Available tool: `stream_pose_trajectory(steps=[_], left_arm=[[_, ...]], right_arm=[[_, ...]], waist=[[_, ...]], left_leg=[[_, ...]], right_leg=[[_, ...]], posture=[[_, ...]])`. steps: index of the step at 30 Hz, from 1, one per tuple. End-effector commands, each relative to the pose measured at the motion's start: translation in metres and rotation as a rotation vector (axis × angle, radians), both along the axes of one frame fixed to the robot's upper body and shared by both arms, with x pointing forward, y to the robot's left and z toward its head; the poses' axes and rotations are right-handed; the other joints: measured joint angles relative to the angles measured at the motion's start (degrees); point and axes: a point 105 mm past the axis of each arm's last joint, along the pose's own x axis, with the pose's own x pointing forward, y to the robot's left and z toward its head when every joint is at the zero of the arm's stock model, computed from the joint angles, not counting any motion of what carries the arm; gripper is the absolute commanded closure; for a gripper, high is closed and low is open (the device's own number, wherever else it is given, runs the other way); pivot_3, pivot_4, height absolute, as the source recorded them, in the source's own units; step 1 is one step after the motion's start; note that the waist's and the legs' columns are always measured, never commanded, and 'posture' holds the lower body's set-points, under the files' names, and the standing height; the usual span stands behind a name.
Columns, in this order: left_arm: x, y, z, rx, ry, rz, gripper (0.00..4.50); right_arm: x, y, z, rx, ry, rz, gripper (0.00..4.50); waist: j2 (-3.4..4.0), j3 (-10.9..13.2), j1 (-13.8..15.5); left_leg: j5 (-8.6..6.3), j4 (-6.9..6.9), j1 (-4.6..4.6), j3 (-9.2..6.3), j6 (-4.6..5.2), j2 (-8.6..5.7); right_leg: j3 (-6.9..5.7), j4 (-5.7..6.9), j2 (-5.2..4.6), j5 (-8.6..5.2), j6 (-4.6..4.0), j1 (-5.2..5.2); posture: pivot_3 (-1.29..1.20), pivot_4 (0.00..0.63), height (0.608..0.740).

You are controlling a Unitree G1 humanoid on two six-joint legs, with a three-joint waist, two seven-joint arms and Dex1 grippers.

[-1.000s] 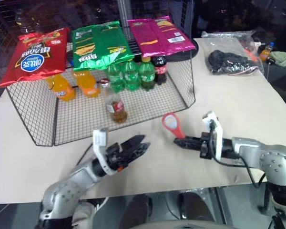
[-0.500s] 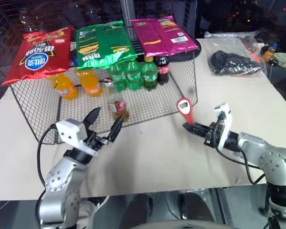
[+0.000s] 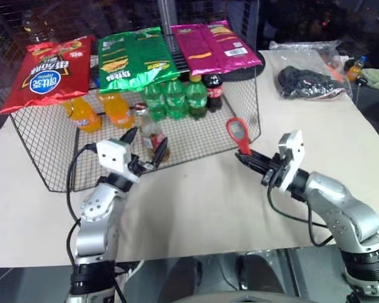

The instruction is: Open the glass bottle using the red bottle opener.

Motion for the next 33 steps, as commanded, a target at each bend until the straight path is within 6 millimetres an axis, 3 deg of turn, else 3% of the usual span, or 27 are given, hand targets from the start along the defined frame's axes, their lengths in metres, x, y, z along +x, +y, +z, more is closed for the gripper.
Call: stream_pose_trajectory(steps=[1,11,15,16,21,24,29,33], left_arm=[[0.009,-0.001,0.009,0.013,-0.034,-0.032,0.04],[0.026,-0.009,0.009,-0.001,-0.023,-0.106,0.04],[0.025,-0.011,0.008,-0.018,-0.014,-0.127,1.74],[0.024,-0.011,0.008,-0.018,-0.014,-0.128,1.93],[0.019,-0.013,0.013,-0.033,-0.018,-0.141,1.89],[0.015,-0.019,0.026,-0.057,-0.052,-0.162,1.89],[0.002,-0.048,0.041,-0.059,-0.070,-0.279,1.89],[-0.010,-0.077,0.027,-0.015,-0.026,-0.414,1.89]], right_arm=[[-0.005,0.004,0.018,-0.009,-0.148,-0.010,4.50],[0.013,0.001,0.030,-0.167,-0.478,-0.175,4.50],[0.023,-0.003,0.031,-0.203,-0.552,-0.259,4.50],[0.024,-0.004,0.033,-0.206,-0.569,-0.279,4.50],[0.030,-0.008,0.035,-0.217,-0.626,-0.339,4.50],[0.033,-0.011,0.034,-0.219,-0.637,-0.363,4.50],[0.041,-0.024,0.037,-0.214,-0.649,-0.442,4.50],[0.047,-0.031,0.041,-0.220,-0.678,-0.493,4.50]], waist=[[0.00,0.0,-0.1],[0.00,0.0,-0.2],[0.00,0.0,-0.3],[0.00,0.0,-0.3],[0.00,0.0,-0.3],[0.00,0.0,-0.3],[-0.01,0.0,-0.2],[0.00,0.0,-0.5]], left_leg=[[0.00,0.00,0.00,-0.01,0.00,0.00],[0.01,0.02,0.01,-0.01,-0.02,-0.01],[0.02,0.01,0.01,-0.01,-0.04,-0.01],[0.03,0.01,0.00,-0.01,-0.05,-0.01],[0.03,0.01,0.01,0.00,-0.06,-0.01],[0.03,0.02,0.00,0.00,-0.06,-0.01],[0.04,0.08,-0.18,-0.01,-0.06,-0.02],[0.04,0.09,-0.27,0.09,-0.07,-0.03]], right_leg=[[0.00,0.00,0.01,0.00,0.00,0.00],[0.00,0.03,0.02,0.00,0.00,-0.02],[0.00,0.05,0.02,0.00,0.00,-0.04],[0.01,0.06,0.02,0.00,0.00,-0.05],[0.02,0.08,0.02,0.00,0.00,-0.06],[0.02,0.08,0.02,0.00,0.00,-0.06],[0.02,0.13,0.00,0.00,0.00,-0.21],[0.11,0.22,0.01,0.00,0.00,-0.36]], posture=[[0.00,0.150,0.740],[0.00,0.150,0.740],[0.00,0.150,0.740],[0.00,0.150,0.740],[0.00,0.150,0.740],[0.00,0.150,0.740],[0.00,0.150,0.740],[0.00,0.150,0.740]])
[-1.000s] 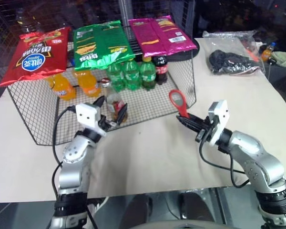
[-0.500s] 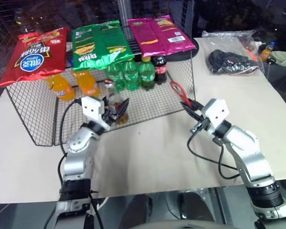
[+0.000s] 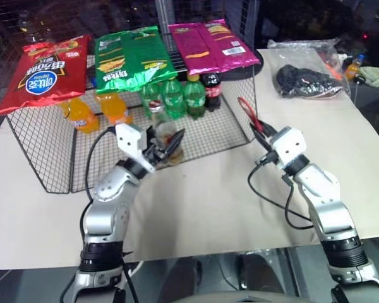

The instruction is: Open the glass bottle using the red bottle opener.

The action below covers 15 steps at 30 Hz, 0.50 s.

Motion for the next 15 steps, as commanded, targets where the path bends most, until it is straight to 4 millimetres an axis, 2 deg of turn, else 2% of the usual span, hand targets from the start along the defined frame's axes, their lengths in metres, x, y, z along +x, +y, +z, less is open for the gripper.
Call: stream_pose_trajectory(steps=[1,8,15], left_arm=[[-0.014,-0.025,0.003,0.035,-0.045,-0.112,1.89],[-0.017,-0.053,-0.018,0.034,-0.031,-0.226,1.89],[-0.018,-0.054,-0.022,0.026,-0.066,-0.249,1.89]], right_arm=[[0.001,-0.006,0.018,0.023,-0.092,-0.037,4.50],[0.002,-0.010,0.017,0.036,-0.097,-0.063,4.50],[0.001,-0.013,0.017,0.041,-0.104,-0.081,4.50]], waist=[[0.00,0.0,-0.1],[0.00,0.0,0.0],[0.00,0.0,0.2]], left_leg=[[0.00,-0.01,0.01,0.02,-0.01,0.01],[0.05,0.06,0.02,0.14,-0.07,0.02],[0.05,0.29,0.03,0.15,-0.07,0.00]], right_leg=[[0.03,0.02,0.02,0.00,0.00,-0.02],[0.18,0.34,0.07,0.00,-0.01,-0.14],[0.21,0.57,0.07,-0.01,-0.01,-0.13]], posture=[[0.00,0.150,0.740],[0.00,0.150,0.740],[0.00,0.150,0.740]])
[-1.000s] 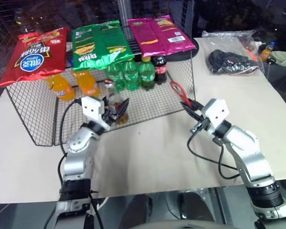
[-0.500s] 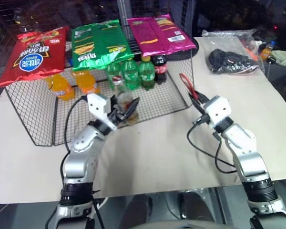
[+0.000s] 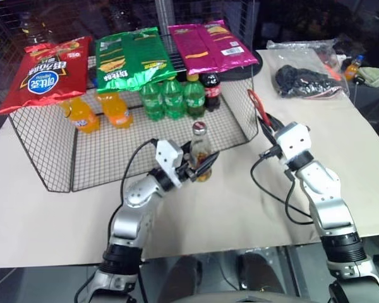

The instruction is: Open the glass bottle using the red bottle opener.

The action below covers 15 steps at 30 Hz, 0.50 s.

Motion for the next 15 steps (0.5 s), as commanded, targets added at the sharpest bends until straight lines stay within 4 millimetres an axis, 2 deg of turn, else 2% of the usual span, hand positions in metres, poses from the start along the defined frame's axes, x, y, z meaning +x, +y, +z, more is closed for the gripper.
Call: stream_pose_trajectory(steps=[1,2,4,5,7,15], left_arm=[[-0.007,-0.007,0.011,-0.023,-0.082,-0.053,1.89],[-0.008,-0.007,0.010,-0.025,-0.084,-0.059,1.89],[-0.008,-0.007,0.010,-0.035,-0.087,-0.054,0.87],[-0.008,-0.006,0.011,-0.032,-0.094,-0.050,0.78],[-0.008,-0.003,0.011,-0.028,-0.108,-0.025,0.05],[-0.018,0.005,0.034,-0.046,-0.201,0.003,0.05]], right_arm=[[-0.005,-0.003,0.013,0.014,-0.061,-0.010,4.50],[-0.006,-0.003,0.011,0.009,-0.059,-0.010,4.50],[-0.008,-0.002,0.008,-0.022,-0.061,0.001,4.50],[-0.009,-0.001,0.007,-0.027,-0.061,0.003,4.50],[-0.010,0.000,0.006,-0.025,-0.059,0.004,4.50],[-0.012,0.007,0.001,-0.028,-0.047,0.020,4.50]], waist=[[0.00,0.0,0.0],[0.00,0.0,0.0],[0.00,0.0,0.0],[0.00,0.0,0.0],[0.00,0.0,-0.1],[0.00,0.0,-0.2]], left_leg=[[0.00,0.02,0.00,0.01,0.00,-0.01],[0.00,0.04,0.00,0.00,0.00,-0.01],[0.00,0.05,0.00,0.00,0.00,-0.01],[0.00,0.05,-0.01,0.00,0.00,-0.01],[0.00,0.05,0.00,0.01,0.00,-0.01],[0.00,0.11,0.11,0.11,0.00,0.03]], right_leg=[[0.01,0.02,0.00,0.00,0.00,0.00],[0.01,0.02,0.00,0.00,0.00,0.00],[0.01,0.03,0.00,0.00,0.00,0.00],[0.01,0.03,0.00,0.00,0.00,0.00],[0.03,0.04,0.00,0.00,0.00,0.00],[0.16,0.19,0.06,0.00,0.00,0.00]], posture=[[0.00,0.150,0.740],[0.00,0.150,0.740],[0.00,0.150,0.740],[0.00,0.150,0.740],[0.00,0.150,0.740],[0.00,0.150,0.740]])
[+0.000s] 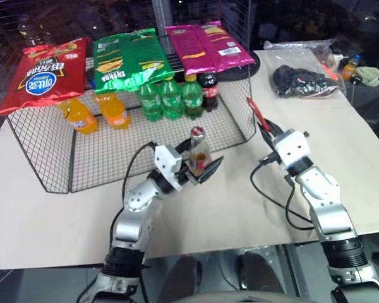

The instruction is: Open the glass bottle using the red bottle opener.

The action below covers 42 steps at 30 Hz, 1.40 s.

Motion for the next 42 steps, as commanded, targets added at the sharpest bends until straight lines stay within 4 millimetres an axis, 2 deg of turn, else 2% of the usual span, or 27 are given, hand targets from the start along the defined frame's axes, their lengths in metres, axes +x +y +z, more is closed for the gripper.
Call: stream_pose_trajectory(steps=[1,8,21,25,29,30,38,42], left_arm=[[-0.012,0.007,0.030,-0.026,-0.122,0.017,0.05],[-0.022,0.011,0.038,-0.076,-0.109,0.010,0.05],[-0.025,0.012,0.029,-0.087,-0.067,0.012,0.05],[-0.024,0.011,0.026,-0.085,-0.055,0.009,0.97],[-0.024,0.009,0.023,-0.077,-0.049,0.007,2.82],[-0.023,0.009,0.023,-0.075,-0.049,0.008,3.12],[-0.022,0.009,0.018,-0.058,-0.046,0.014,3.12],[-0.021,0.009,0.018,-0.060,-0.044,0.015,3.12]], right_arm=[[-0.007,0.005,0.013,0.008,-0.062,0.020,4.50],[-0.005,0.006,0.010,0.001,-0.052,0.029,4.50],[-0.004,0.008,0.009,-0.006,-0.049,0.046,4.50],[-0.005,0.012,0.010,-0.009,-0.052,0.059,4.50],[-0.008,0.018,0.010,-0.016,-0.056,0.081,4.50],[-0.008,0.020,0.010,-0.016,-0.059,0.085,4.50],[-0.021,0.034,0.015,-0.067,-0.126,0.140,4.50],[-0.028,0.045,0.012,-0.129,-0.177,0.171,4.50]], waist=[[0.00,0.0,0.0],[0.00,0.0,0.0],[0.00,0.0,0.0],[0.00,0.0,0.0],[0.00,0.0,0.0],[0.00,0.0,0.1],[0.00,0.0,0.2],[0.00,0.0,0.2]], left_leg=[[0.00,0.02,0.00,0.00,0.00,0.00],[0.00,0.02,0.01,0.04,0.00,0.01],[0.00,0.03,0.03,0.05,0.00,0.01],[0.00,0.03,0.02,0.05,0.00,0.01],[0.00,0.03,0.03,0.05,0.00,0.01],[0.00,0.03,0.04,0.05,0.00,0.01],[0.00,0.04,0.06,0.04,0.01,0.00],[0.00,0.04,0.08,0.05,0.00,0.00]], right_leg=[[0.01,0.00,0.00,0.00,0.00,0.01],[0.06,0.00,0.00,0.00,0.00,0.01],[0.06,0.02,0.02,0.00,0.00,0.01],[0.06,0.01,0.02,0.00,0.00,0.01],[0.06,0.01,0.02,0.00,0.00,0.01],[0.07,0.02,0.02,0.00,0.00,0.02],[0.06,0.01,0.01,0.00,0.00,0.06],[0.06,0.01,0.01,0.00,0.00,0.06]], posture=[[0.00,0.150,0.740],[0.00,0.150,0.740],[0.00,0.150,0.740],[0.00,0.150,0.740],[0.00,0.150,0.740],[0.00,0.150,0.740],[0.00,0.150,0.740],[0.00,0.150,0.740]])
